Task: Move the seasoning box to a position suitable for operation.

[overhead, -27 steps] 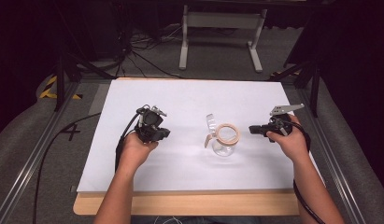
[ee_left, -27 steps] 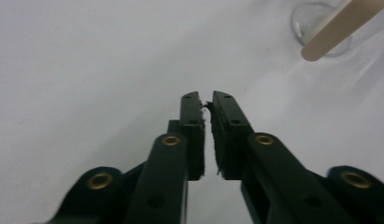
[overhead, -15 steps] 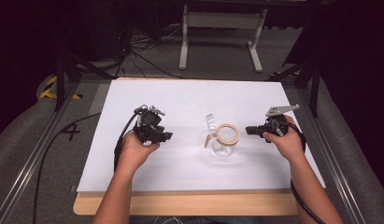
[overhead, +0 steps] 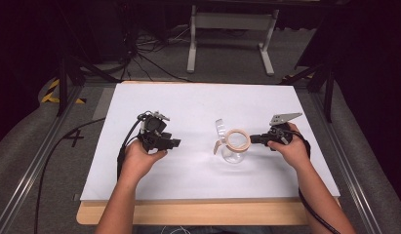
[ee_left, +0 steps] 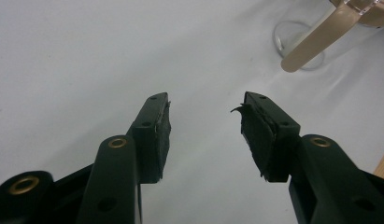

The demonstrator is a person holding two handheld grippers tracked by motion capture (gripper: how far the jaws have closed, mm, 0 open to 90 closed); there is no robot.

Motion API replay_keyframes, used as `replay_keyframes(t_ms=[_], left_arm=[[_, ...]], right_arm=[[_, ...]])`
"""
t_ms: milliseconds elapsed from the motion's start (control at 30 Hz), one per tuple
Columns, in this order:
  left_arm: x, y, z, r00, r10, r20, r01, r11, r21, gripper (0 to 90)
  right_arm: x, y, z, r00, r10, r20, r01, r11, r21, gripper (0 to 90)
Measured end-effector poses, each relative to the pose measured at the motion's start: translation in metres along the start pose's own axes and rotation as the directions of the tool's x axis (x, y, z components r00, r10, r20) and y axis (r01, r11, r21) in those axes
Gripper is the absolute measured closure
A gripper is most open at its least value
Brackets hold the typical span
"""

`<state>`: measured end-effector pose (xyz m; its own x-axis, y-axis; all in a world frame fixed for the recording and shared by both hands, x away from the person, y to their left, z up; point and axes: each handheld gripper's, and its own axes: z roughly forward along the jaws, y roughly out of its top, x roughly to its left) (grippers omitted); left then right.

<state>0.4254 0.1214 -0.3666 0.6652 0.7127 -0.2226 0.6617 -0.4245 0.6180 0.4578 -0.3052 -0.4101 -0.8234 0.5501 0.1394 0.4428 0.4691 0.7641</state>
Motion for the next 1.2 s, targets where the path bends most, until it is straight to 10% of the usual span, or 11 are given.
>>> replay_keyframes(t_ms=[500, 1200], left_arm=[[-0.001, -0.003, -0.001, 0.9998, 0.009, -0.017, -0.009, 0.9999, 0.006, 53.2], [-0.001, 0.003, 0.003, 0.9997, 0.022, -0.004, -0.022, 0.9997, 0.009, 52.3]], right_arm=[[0.0, -0.004, 0.026, 0.9994, -0.022, -0.028, 0.022, 0.9998, 0.003, 89.1], [0.009, -0.007, 0.02, 0.9991, -0.022, -0.036, 0.024, 0.9987, 0.044, 89.7]])
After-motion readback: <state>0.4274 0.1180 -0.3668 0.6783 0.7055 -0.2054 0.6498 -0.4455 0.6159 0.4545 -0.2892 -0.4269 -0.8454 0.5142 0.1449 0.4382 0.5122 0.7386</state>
